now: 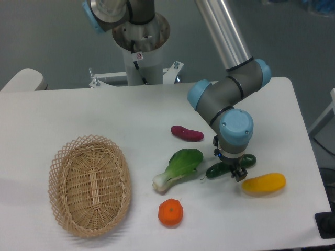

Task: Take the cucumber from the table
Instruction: 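Close the gripper fingers around the middle of the cucumber, then lift the grasped cucumber up off the table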

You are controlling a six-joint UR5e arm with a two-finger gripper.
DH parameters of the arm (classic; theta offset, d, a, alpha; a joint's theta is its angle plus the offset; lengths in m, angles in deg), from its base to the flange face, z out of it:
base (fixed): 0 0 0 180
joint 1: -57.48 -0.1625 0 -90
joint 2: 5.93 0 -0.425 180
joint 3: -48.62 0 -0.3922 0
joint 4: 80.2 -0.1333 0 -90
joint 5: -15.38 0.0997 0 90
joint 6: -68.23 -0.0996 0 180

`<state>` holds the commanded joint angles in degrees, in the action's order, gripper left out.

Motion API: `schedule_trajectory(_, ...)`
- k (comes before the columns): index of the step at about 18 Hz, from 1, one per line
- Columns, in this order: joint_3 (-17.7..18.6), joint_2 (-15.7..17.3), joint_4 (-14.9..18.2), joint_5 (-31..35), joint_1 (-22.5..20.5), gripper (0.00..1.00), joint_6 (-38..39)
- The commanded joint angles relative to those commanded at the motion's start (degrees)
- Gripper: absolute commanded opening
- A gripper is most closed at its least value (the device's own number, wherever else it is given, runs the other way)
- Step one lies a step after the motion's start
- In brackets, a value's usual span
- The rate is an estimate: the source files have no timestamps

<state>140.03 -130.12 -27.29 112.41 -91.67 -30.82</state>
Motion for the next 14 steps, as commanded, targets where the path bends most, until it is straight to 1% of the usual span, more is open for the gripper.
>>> schedule_trajectory(3, -0.7, 0.09, 0.18, 0.09, -0.09, 0.15, -0.09)
schedule_trajectory(4, -0.88, 0.17, 0.09, 0.17, -0.09, 0.13, -0.09)
schedule_trajectory(9, -4.3, 0.97, 1.4, 0.0, 0.26, 0.1, -0.44)
schedule_trajectory(11, -6.32, 1.58, 3.24, -0.61, 0.61, 0.1, -0.62)
schedule_trajectory(14, -10.97, 2.37, 7.9, -6.04, 0.7, 0.1, -0.62)
